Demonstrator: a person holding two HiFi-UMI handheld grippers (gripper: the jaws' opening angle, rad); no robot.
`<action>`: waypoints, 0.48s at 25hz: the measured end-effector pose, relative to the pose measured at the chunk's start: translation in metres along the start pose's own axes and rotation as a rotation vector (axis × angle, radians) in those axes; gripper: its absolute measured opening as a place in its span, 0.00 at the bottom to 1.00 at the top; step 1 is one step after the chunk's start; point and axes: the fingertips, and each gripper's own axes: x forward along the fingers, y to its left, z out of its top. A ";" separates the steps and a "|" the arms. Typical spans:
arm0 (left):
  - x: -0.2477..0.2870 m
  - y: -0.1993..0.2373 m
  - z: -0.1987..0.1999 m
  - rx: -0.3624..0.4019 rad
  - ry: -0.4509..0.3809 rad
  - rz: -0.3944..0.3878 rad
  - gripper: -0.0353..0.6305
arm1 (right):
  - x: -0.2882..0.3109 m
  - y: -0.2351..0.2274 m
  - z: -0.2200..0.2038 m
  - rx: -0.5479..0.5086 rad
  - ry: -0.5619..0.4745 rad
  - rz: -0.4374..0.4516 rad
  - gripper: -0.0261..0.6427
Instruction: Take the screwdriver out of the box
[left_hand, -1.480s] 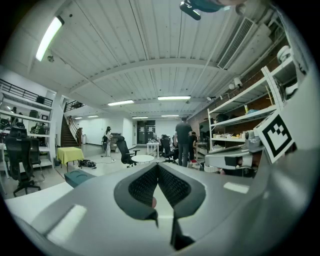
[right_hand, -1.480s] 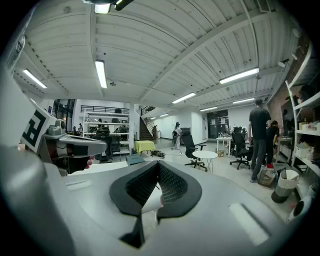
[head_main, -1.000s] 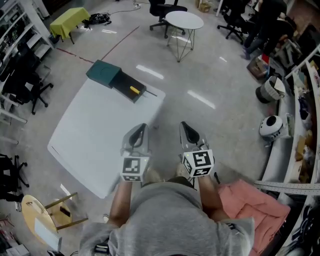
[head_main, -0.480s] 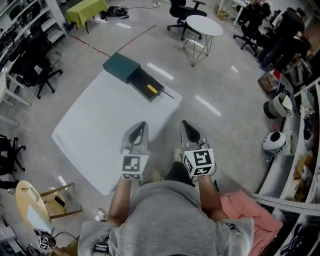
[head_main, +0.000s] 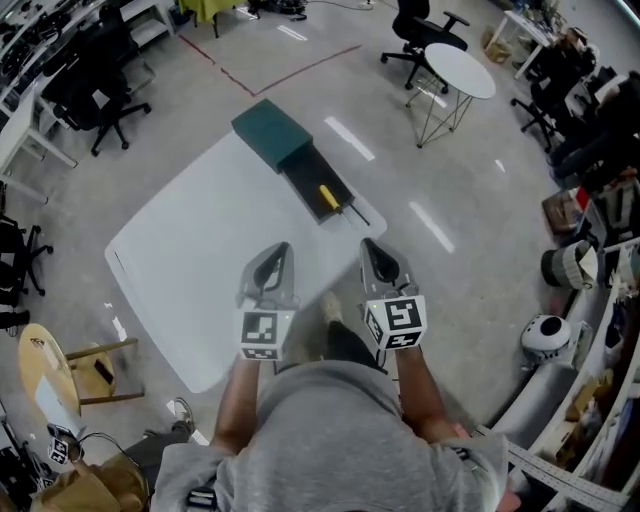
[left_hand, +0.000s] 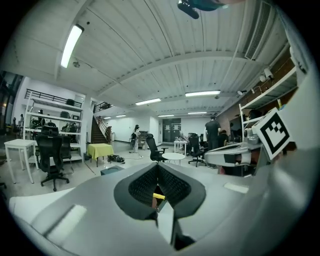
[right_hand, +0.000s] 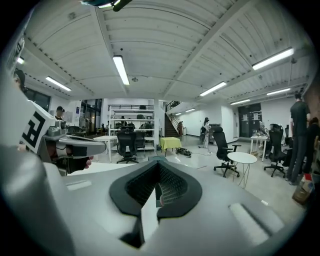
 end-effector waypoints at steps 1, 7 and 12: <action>0.008 0.005 -0.001 -0.003 0.005 0.013 0.07 | 0.010 -0.006 0.002 0.000 0.003 0.012 0.04; 0.045 0.024 -0.018 -0.041 0.064 0.099 0.07 | 0.068 -0.024 -0.006 -0.012 0.077 0.112 0.04; 0.074 0.037 -0.038 -0.082 0.109 0.156 0.07 | 0.110 -0.034 -0.026 -0.016 0.161 0.188 0.04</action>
